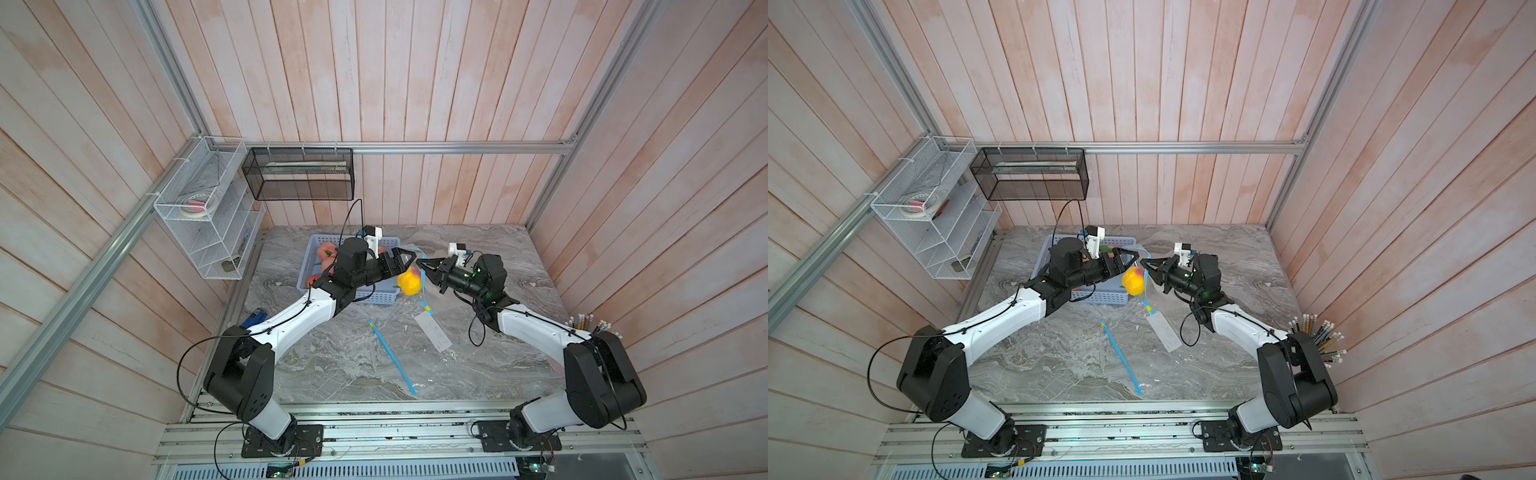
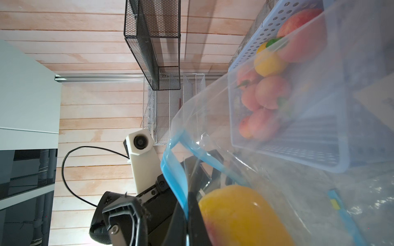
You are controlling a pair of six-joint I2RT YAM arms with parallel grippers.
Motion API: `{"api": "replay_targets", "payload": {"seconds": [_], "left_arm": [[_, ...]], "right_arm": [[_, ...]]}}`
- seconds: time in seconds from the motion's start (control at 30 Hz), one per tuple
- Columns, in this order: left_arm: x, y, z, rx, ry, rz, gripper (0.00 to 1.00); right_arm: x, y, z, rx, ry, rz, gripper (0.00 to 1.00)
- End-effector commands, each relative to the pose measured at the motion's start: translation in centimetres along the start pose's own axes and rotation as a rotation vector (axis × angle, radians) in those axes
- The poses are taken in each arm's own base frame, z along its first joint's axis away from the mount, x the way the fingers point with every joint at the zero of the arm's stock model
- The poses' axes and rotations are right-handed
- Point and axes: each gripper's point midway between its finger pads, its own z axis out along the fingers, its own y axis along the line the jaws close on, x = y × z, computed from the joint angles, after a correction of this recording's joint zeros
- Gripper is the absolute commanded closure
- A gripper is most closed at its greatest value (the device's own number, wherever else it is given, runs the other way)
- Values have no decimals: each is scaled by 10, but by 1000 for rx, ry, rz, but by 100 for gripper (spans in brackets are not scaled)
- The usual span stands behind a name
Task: Place the peach in a zip-top bag and seal the zipper
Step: Place the peach in the zipper food storage bag.
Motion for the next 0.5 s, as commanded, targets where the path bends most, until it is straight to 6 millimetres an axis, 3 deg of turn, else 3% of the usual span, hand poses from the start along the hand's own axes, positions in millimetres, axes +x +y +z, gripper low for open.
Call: {"api": "replay_targets", "payload": {"seconds": [0.0,0.27,0.47], "left_arm": [[-11,-9,-3,27,-16,4,4],[-15,19,-25,-44,-52,-12,3],[15,34,-37,-35,10,-17,4]], "right_arm": [[-1,-5,2,-17,3,81,100],[-14,-15,12,-3,-9,107,100],[-23,-19,19,2,-13,111,100]]}}
